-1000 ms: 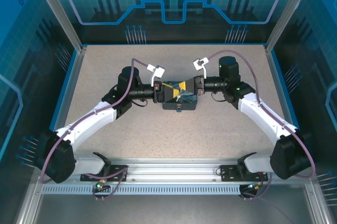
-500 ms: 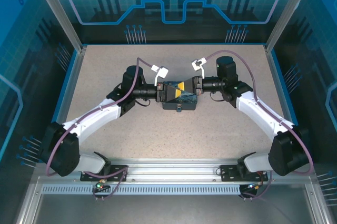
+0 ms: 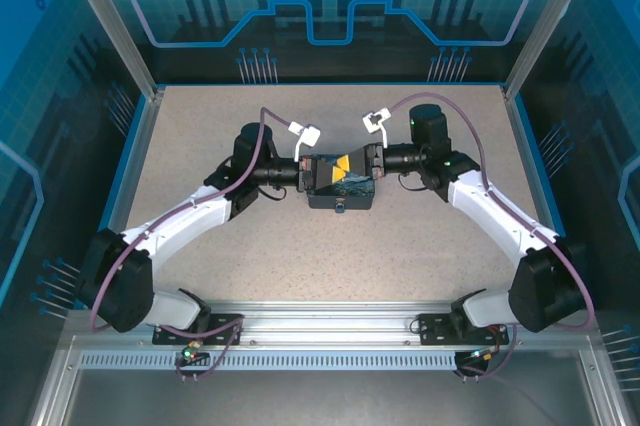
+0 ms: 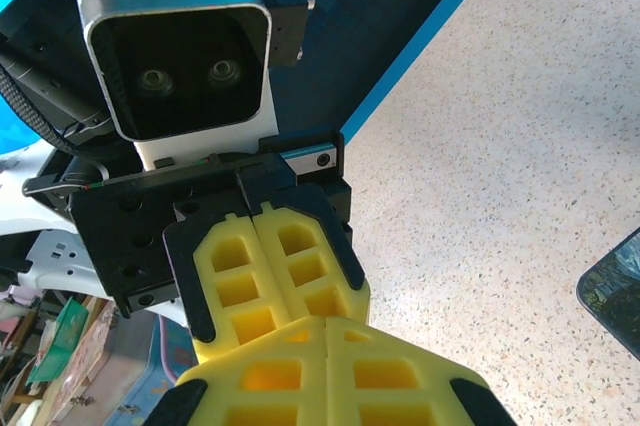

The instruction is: Unlock a padlock with a key

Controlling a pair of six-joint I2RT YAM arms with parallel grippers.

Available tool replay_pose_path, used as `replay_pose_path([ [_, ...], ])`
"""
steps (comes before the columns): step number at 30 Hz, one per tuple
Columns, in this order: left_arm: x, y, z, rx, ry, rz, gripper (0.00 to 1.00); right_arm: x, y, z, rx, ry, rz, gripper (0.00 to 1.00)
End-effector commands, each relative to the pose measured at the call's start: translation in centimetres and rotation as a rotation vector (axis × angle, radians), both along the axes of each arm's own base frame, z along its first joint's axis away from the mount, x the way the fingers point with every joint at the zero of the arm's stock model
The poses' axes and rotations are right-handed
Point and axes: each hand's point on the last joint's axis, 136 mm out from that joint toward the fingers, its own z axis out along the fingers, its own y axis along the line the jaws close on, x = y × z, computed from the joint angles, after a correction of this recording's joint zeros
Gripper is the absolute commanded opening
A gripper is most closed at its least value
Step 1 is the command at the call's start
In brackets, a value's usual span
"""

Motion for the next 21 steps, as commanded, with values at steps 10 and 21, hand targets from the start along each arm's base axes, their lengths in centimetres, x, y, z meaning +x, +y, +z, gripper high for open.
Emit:
replay_pose_path([
  [10,2.6,0.9,1.2,-0.073,0.021,0.196,0.0,3.8,-3.8,0.0,0.058,0.036,-0.291,0.52],
  [21,5.1,2.9,1.3,-0.304,0.13,0.472,0.0,2.0,-3.7,-0.4,0.158,-0.01,-0.273,0.44],
])
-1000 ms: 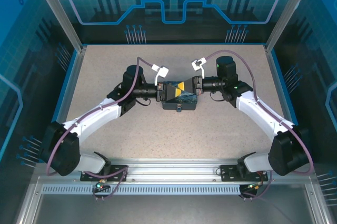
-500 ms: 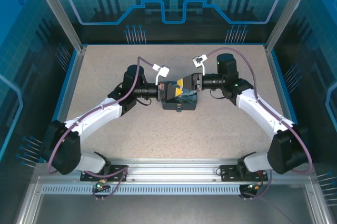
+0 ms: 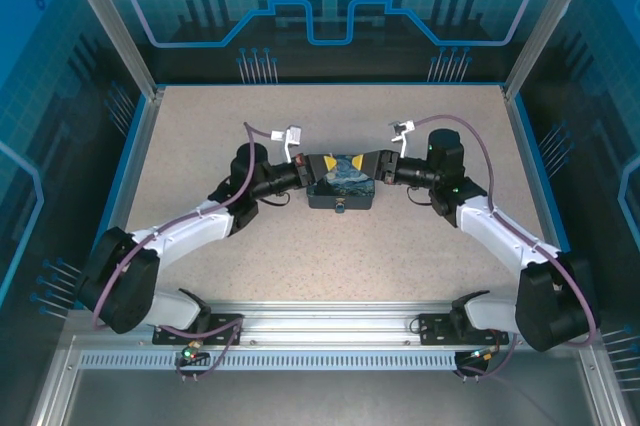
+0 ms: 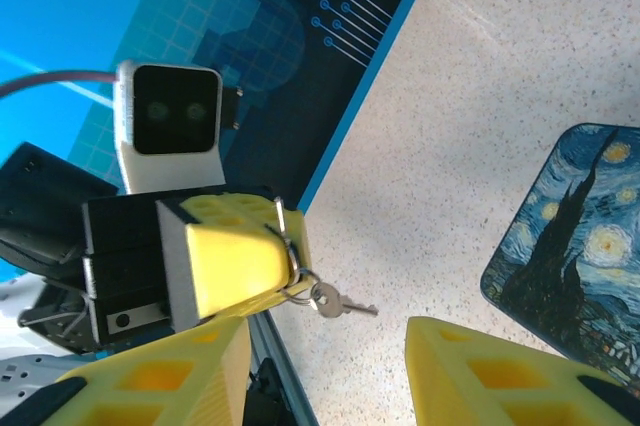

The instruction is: Unlock a padlock with a key

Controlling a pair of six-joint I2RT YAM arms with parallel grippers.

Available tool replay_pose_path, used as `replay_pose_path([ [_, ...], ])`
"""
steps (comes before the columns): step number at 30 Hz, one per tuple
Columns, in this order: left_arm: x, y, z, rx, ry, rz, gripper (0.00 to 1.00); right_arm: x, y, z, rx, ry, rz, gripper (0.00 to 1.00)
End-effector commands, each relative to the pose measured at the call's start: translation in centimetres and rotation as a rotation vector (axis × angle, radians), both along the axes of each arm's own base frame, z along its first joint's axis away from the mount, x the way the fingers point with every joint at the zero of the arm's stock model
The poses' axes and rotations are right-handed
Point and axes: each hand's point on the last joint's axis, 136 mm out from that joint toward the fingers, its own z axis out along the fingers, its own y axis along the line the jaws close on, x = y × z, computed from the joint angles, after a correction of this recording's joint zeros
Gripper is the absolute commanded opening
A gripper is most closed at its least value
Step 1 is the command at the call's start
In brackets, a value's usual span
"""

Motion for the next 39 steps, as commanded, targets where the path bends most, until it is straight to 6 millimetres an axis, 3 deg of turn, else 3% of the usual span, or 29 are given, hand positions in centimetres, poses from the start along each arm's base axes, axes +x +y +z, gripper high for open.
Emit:
replay_pose_path([
  [1,0.8,0.6,3.9,-0.17,-0.059,0.109,0.0,-0.3,0.5,2.7,0.06,-0.1,0.015,0.44],
  [7,0.7,-0.6,4.5,-0.225,-0.059,0.118,0.0,-0.3,1.6,3.1,0.069,-0.123,0.04,0.46],
  [24,0.7,-1.9,3.7,-0.251,-0.023,0.11,0.0,0.8,2.6,3.2,0.076,-0.153,0.066,0.49],
  [35,1.2,-1.7,3.0,-0.244,-0.015,0.144,0.0,0.2,3.2,3.0,0.075,-0.156,0.098,0.23],
  [39,1.3,-1.8,3.2,-0.247,-0.017,0.143,0.0,0.0,3.3,2.7,0.072,-0.148,0.102,0.2],
])
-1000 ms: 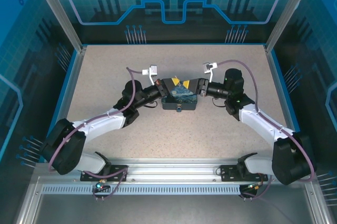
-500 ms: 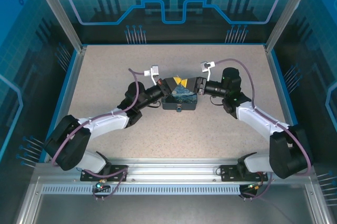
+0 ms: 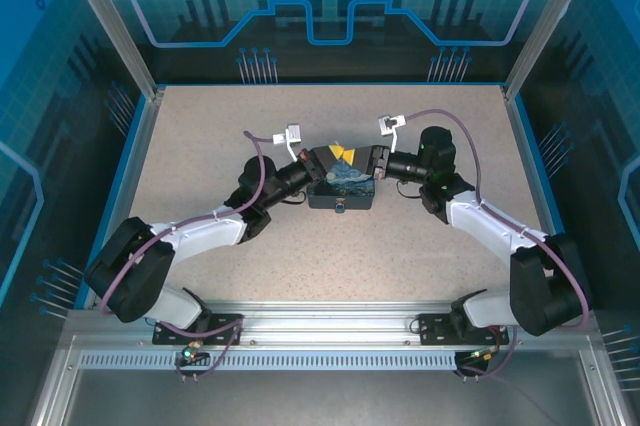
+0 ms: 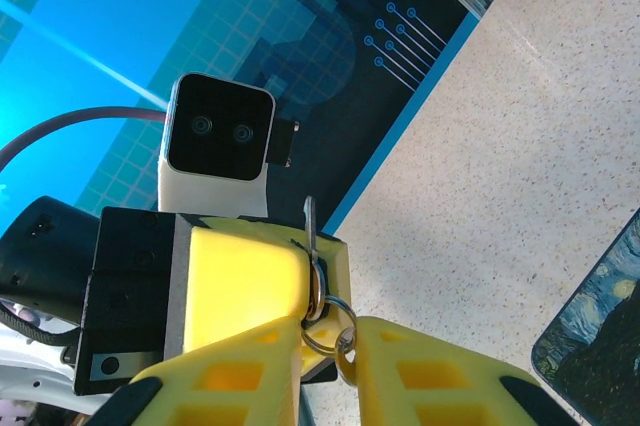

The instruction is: Unlock a padlock with a key

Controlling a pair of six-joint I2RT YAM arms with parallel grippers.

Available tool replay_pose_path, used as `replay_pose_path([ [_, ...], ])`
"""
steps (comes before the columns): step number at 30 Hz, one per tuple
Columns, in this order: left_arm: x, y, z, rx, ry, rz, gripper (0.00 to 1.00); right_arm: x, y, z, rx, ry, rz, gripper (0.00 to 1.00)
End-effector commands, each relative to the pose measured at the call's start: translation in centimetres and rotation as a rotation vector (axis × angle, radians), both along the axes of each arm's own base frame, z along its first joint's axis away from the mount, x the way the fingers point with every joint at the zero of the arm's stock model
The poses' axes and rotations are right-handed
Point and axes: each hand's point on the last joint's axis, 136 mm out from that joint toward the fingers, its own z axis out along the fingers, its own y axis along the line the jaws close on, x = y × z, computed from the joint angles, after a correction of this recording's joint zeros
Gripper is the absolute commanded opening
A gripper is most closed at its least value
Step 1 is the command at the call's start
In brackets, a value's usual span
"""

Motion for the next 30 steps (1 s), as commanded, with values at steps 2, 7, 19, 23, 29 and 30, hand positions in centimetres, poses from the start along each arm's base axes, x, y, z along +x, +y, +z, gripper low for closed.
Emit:
replay_pose_path([
  [2,0.15,-0.31,0.54,-0.026,-0.013,0.008,0.0,-0.66,0.95,0.95,0.012,-0.041,0.045,0.2],
  [7,0.17,-0.41,0.66,-0.033,-0.014,0.006,0.0,-0.61,1.22,0.8,0.009,-0.038,0.051,0.31],
  [19,0.21,-0.57,0.62,-0.042,-0.005,0.009,0.0,-0.17,1.28,0.27,-0.001,-0.034,0.041,0.16],
  [23,0.25,-0.53,0.57,-0.036,-0.009,0.014,0.0,-0.09,1.05,0.27,-0.006,-0.034,0.033,0.0],
  [29,0.33,-0.53,0.5,-0.01,-0.022,0.02,0.0,-0.25,0.8,0.25,-0.016,-0.033,0.03,0.0],
  [30,0.34,-0.55,0.54,-0.005,-0.027,0.018,0.0,-0.32,0.79,0.25,-0.017,-0.033,0.032,0.0],
])
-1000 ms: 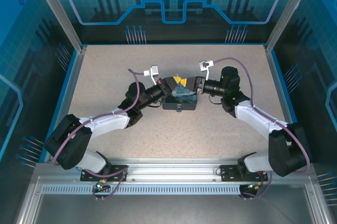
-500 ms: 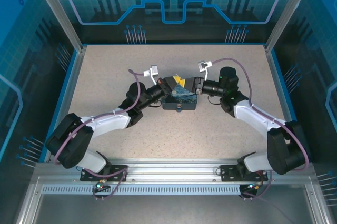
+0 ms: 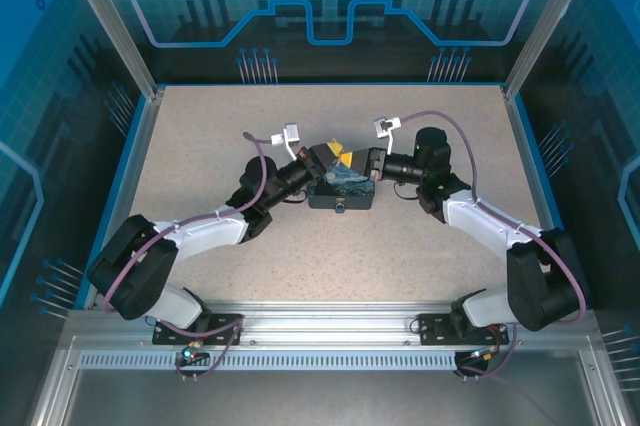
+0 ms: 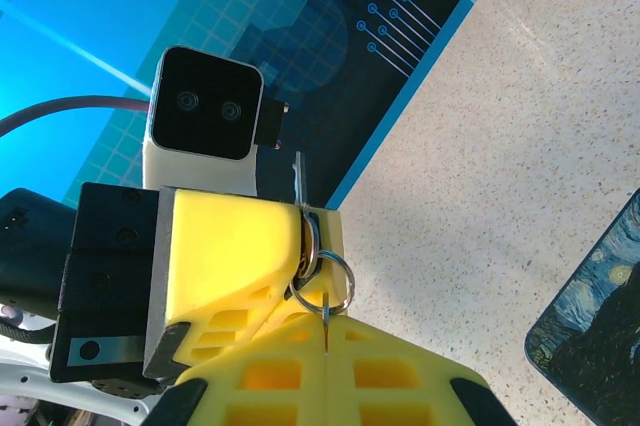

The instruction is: Unlock a padlock with a key

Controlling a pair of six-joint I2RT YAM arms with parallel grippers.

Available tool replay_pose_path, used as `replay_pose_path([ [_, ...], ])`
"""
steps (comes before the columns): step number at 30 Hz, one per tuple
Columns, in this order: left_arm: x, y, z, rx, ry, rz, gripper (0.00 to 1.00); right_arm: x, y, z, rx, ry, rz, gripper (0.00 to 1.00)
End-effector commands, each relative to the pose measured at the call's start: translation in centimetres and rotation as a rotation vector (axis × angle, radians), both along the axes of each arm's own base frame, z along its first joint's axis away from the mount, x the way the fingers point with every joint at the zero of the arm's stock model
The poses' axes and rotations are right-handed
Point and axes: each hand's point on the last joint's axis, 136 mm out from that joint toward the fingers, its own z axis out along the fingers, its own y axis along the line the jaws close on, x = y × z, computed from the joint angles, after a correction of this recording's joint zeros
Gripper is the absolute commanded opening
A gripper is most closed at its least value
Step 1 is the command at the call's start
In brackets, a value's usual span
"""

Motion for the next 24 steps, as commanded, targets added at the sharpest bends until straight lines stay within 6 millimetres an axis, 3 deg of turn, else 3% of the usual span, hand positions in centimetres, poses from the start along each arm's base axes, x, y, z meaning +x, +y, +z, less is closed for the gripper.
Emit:
replay_pose_path([
  [1,-0.5,-0.9,0.9,0.019,-0.048,-0.028,0.01,-0.4,0.2,1.5,0.005,-0.052,0.021,0.0],
  [4,-0.4,-0.8,1.1,0.031,-0.061,-0.022,0.17,-0.7,0.3,1.6,0.003,-0.056,0.035,0.0],
  [8,-0.2,-0.7,1.3,0.04,-0.062,-0.02,0.28,-1.1,0.2,1.6,-0.006,-0.062,0.047,0.0],
  [24,0.2,-0.6,1.1,0.041,-0.058,-0.019,0.33,-2.2,0.0,1.4,-0.031,-0.069,0.077,0.0],
])
